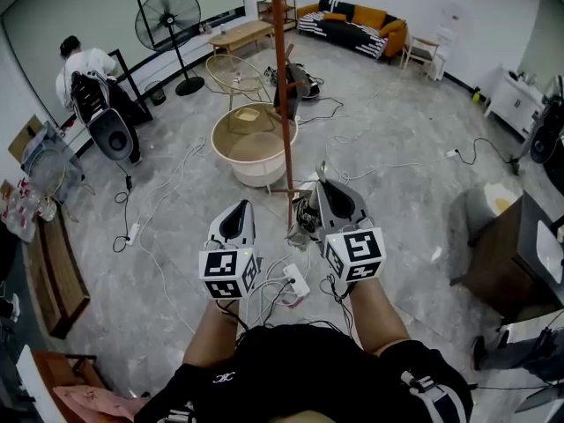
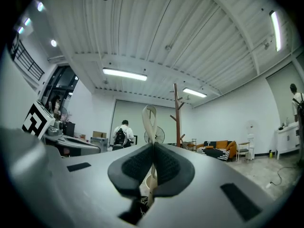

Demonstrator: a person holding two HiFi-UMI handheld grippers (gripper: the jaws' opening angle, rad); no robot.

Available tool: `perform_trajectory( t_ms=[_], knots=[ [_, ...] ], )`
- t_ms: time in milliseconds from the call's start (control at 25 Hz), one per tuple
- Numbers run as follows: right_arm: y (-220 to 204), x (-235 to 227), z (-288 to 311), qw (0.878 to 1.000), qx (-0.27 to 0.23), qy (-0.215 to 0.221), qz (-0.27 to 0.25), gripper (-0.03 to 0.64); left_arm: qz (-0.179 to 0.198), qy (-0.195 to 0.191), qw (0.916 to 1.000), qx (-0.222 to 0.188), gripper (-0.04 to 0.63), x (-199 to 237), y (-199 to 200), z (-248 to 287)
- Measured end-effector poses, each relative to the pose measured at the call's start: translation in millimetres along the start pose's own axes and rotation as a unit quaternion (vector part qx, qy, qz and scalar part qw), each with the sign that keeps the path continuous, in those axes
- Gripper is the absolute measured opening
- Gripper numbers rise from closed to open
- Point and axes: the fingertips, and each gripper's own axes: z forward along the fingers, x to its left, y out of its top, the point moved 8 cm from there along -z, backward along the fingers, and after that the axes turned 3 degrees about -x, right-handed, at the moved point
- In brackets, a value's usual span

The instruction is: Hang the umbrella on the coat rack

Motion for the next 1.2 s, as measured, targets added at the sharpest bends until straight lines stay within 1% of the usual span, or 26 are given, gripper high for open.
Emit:
perform_trajectory(
  t_ms=[120, 240, 400, 640, 760, 880, 1040, 1200],
  knots=[
    [-4, -18, -2, 1.0, 0.002, 0.007, -0.007, 0.017, -0.003, 0.003, 1.0, -0.002, 0.018, -14, -3, 13],
    [-6, -35, -1, 1.0, 0.007, 0.005, -0.011, 0.017, -0.007, 0.0, 1.0, 0.002, 0.018, -26, -6, 27],
    [-8, -63, -2, 1.0, 0.02, -0.01, -0.01, 0.017, -0.013, -0.019, 0.9997, 0.005, 0.018, -45, -3, 48],
    [-22, -92, 5, 0.999, 0.024, -0.027, -0.017, 0.017, -0.013, -0.04, 0.9991, 0.01, 0.018, -57, -15, 90],
    [-28, -113, 17, 0.999, 0.024, -0.036, -0.016, 0.017, -0.008, -0.051, 0.9987, 0.008, 0.018, -62, -17, 120],
    [-35, -133, 34, 0.999, 0.022, -0.035, -0.021, 0.017, -0.005, -0.055, 0.9984, 0.003, 0.018, -64, -19, 154],
    [-41, -169, 81, 0.999, 0.026, -0.032, -0.023, 0.017, -0.002, -0.058, 0.9983, 0.002, 0.018, -59, -13, 216],
    [-41, -215, 133, 0.999, 0.024, -0.022, -0.029, 0.017, -0.005, -0.049, 0.9988, 0.0, 0.018, -53, -3, 284]
  ],
)
